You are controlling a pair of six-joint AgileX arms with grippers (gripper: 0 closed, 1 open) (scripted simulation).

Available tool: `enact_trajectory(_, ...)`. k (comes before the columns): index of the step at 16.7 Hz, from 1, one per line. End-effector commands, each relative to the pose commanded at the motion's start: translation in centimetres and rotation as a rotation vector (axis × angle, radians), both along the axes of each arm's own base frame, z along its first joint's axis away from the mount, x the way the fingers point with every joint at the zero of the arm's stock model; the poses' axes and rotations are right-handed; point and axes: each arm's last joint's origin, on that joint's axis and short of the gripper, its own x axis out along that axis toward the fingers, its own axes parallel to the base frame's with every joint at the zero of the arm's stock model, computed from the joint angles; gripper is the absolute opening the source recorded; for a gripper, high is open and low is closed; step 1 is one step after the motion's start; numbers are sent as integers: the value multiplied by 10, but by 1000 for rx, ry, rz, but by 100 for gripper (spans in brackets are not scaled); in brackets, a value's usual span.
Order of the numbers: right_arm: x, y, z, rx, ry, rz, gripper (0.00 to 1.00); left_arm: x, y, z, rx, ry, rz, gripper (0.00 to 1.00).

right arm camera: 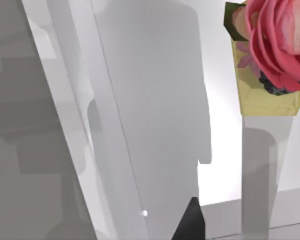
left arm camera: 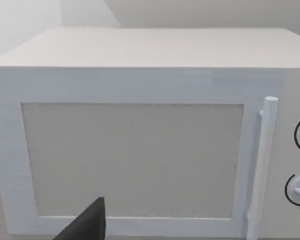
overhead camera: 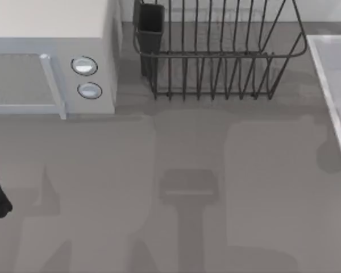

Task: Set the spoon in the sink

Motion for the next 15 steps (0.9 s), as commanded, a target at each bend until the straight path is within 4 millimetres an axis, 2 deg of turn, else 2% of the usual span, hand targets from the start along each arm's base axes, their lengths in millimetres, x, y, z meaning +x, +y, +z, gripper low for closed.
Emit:
enact_trajectory(3, 14, -4, -16, -3, -9, 2, 0, 0, 0, 0, 0, 0, 0, 100)
enact_trajectory(6, 20, -7, -27, -4, -14, 4, 0, 0, 0, 0, 0, 0, 0, 100)
enact_trajectory(15, 23, -5, -35, -2, -7, 7, 0, 0, 0, 0, 0, 0, 0, 100)
